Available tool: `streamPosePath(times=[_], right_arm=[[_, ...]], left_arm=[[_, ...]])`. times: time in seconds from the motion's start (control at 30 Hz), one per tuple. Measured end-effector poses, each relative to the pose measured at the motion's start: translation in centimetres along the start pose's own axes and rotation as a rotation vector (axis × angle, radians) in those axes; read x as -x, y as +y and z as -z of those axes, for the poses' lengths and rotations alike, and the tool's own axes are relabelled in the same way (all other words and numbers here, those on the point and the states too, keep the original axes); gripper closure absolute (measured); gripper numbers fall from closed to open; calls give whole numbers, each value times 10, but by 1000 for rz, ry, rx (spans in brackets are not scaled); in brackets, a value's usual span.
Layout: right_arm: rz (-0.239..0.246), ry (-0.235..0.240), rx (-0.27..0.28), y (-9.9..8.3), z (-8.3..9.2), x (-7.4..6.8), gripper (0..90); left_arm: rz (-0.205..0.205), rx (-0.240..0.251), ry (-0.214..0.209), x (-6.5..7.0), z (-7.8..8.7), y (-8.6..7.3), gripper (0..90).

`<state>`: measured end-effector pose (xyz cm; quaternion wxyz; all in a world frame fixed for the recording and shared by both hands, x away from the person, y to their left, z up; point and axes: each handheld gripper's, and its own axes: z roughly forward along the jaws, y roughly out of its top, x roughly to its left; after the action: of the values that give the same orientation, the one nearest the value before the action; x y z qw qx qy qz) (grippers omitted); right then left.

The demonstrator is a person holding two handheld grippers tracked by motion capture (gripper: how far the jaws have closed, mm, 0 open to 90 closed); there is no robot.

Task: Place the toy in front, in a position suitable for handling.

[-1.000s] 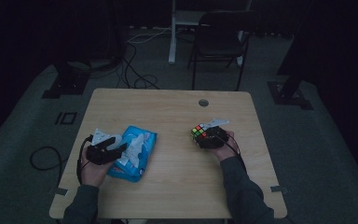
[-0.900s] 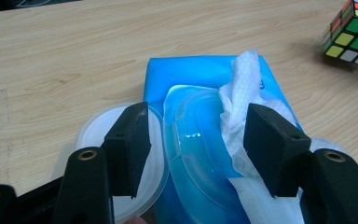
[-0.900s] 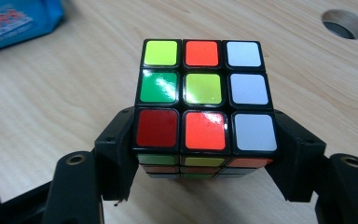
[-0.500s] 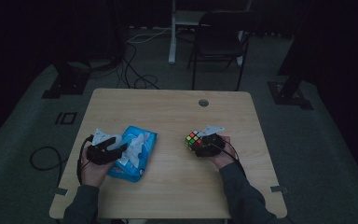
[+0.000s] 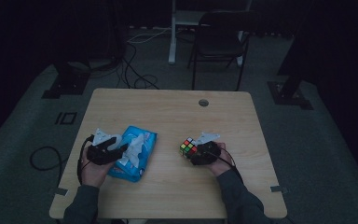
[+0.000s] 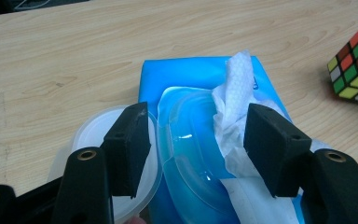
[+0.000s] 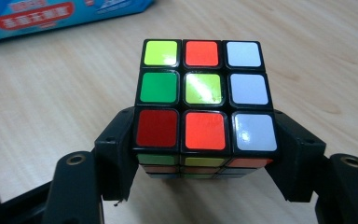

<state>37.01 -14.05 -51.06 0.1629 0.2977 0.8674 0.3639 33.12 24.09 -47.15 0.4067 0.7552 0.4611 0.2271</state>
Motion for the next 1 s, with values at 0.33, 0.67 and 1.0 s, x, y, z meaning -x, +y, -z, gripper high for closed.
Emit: streamPosePath(times=[0.33,0.67,1.0], right_arm=[[36,60,-8,-3,-3,-20,342],[28,93,-22,-6,-7,-23,342],[25,103,-21,-6,-8,-21,341]], left_arm=[[-4,4,-2,1,2,1,414],[-10,8,-21,6,3,3,412],[-28,12,-39,12,5,8,410]])
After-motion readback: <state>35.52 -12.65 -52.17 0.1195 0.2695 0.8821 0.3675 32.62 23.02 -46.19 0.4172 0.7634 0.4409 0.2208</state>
